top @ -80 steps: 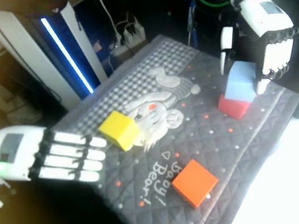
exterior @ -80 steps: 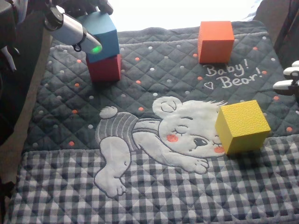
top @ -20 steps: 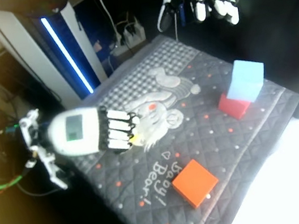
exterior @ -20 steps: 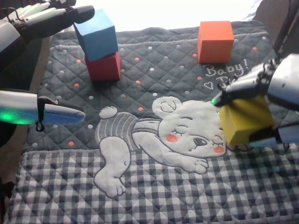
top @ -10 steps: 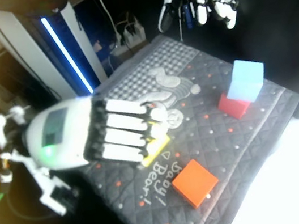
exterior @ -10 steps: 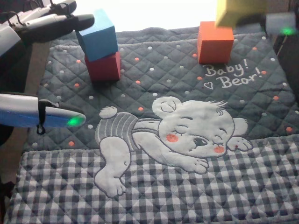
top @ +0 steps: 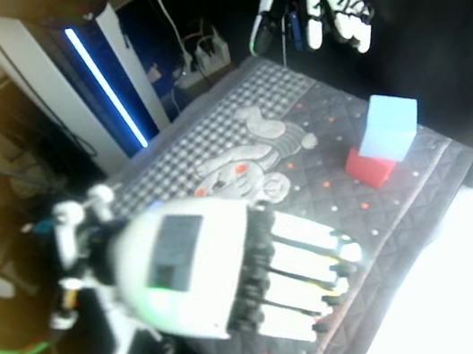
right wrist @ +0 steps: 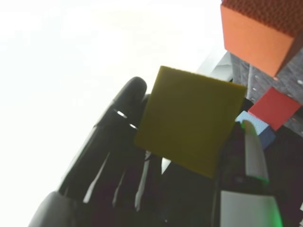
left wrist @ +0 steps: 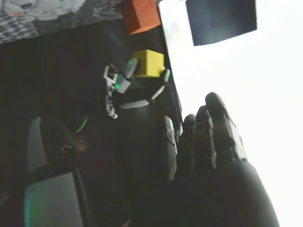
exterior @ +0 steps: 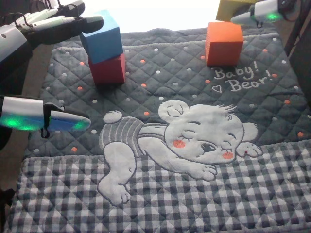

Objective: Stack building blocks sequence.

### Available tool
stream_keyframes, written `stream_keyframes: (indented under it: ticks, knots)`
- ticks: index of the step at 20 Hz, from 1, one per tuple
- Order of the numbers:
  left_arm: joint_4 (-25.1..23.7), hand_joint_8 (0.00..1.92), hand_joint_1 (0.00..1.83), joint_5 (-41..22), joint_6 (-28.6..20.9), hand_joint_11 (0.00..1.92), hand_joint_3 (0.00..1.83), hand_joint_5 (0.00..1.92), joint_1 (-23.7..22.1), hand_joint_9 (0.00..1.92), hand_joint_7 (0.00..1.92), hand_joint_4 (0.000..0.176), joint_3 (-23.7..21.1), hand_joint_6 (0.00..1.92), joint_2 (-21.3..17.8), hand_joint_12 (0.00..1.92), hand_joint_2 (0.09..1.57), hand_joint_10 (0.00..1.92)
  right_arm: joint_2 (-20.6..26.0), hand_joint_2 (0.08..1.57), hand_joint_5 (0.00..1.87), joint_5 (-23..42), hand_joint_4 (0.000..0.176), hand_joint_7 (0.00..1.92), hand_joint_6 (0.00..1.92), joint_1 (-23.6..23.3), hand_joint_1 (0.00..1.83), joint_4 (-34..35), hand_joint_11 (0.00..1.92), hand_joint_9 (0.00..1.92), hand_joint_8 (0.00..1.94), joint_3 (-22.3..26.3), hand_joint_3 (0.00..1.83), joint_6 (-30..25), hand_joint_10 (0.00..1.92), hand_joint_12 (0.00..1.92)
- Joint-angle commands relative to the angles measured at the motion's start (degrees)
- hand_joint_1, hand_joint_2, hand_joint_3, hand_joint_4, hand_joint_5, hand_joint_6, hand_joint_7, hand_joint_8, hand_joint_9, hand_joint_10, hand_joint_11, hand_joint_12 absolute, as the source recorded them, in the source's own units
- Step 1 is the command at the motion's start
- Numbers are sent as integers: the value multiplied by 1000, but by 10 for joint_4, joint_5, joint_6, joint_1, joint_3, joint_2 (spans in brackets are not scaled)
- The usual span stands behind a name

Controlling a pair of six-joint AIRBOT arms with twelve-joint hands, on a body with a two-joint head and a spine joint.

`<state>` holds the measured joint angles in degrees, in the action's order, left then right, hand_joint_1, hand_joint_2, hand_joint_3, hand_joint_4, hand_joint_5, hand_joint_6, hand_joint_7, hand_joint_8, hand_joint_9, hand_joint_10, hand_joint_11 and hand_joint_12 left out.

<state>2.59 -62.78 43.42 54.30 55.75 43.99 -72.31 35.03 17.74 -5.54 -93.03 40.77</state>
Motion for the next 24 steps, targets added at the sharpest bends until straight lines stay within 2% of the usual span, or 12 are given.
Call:
stream_keyframes:
  ticks: [1, 2, 3, 4, 5, 7, 10, 14, 15, 17, 21, 24]
  knots:
    - [7, 1, 928, -66, -5, 0, 0, 318, -9, 47, 58, 80, 2, 0, 2, 511, 768, 4, 2, 1156, 938, 62, 0, 761, 1168, -8, 1376, 21, 817, 873, 1044, -6, 0, 1, 1209, 1114]
    - [6, 2, 904, -66, -5, 0, 0, 323, -11, 64, 69, 79, 2, 1, 3, 616, 769, 7, 0, 1178, 906, 61, 0, 715, 1211, -8, 1352, 24, 878, 831, 1092, -8, 2, 1, 1285, 1083]
    - [5, 2, 922, -65, -6, 0, 0, 340, -12, 76, 83, 64, 2, 2, 4, 671, 766, 6, -3, 1133, 974, 60, 0, 851, 1119, -8, 1368, 27, 937, 923, 958, -8, 0, 1, 1153, 1080]
    - [4, 2, 922, -66, -6, 0, 0, 340, -13, 76, 83, 64, 2, 2, 5, 671, 766, 6, -4, 1133, 974, 60, 0, 851, 1119, -8, 1368, 29, 937, 923, 958, -9, 0, 1, 1153, 1080]
    - [4, 1, 917, -67, -7, 0, 1, 335, -13, 71, 83, 61, 2, 3, 5, 639, 765, 2, -7, 1060, 1005, 60, 0, 1044, 993, -8, 1479, 31, 946, 1032, 753, -9, 3, 1, 884, 1257]
    - [3, 0, 914, -70, -9, 0, 2, 333, -13, 56, 79, 63, 2, 1, 5, 523, 768, 5, -10, 1055, 1020, 60, 0, 1004, 942, -2, 1502, 44, 971, 1050, 843, -11, 0, 1, 831, 1287]
    - [3, 1, 902, -71, -11, 0, 3, 319, -13, 46, 63, 86, 2, 0, 5, 436, 783, 0, -15, 1065, 1017, 60, 0, 931, 932, 10, 1500, 58, 984, 999, 977, -14, 0, 1, 916, 1290]
    - [1, 3, 899, -74, -12, 0, 3, 304, -14, 31, 58, 82, 1, 0, 5, 400, 797, 1, -23, 1079, 1055, 54, 0, 1005, 1073, 21, 1383, 63, 909, 999, 935, -20, 0, 0, 814, 821]
    - [1, 1, 920, -74, -12, 0, 3, 314, -14, 29, 63, 84, 2, 1, 5, 339, 800, 0, -24, 1063, 1043, 50, 0, 1020, 1072, 22, 1477, 65, 909, 1033, 869, -23, 0, 0, 719, 1180]
    - [1, 0, 936, -74, -12, 0, 0, 313, -14, 29, 63, 74, 2, 0, 5, 294, 795, 1, -30, 1089, 1006, 44, 0, 915, 1003, 24, 1493, 67, 921, 916, 975, -30, 0, -3, 962, 1362]
    - [1, 0, 960, -74, -13, 0, 1, 319, -15, 28, 58, 85, 2, 0, 5, 319, 791, 2, -35, 1102, 1013, 40, 0, 844, 942, 25, 1491, 67, 916, 861, 1079, -34, 1, -5, 1083, 1384]
    - [0, 1, 947, -75, -14, 0, 0, 334, -15, 38, 65, 75, 2, 3, 5, 367, 785, 3, -37, 1089, 1020, 36, 0, 867, 929, 30, 1492, 67, 954, 917, 1039, -36, 0, -5, 996, 1347]
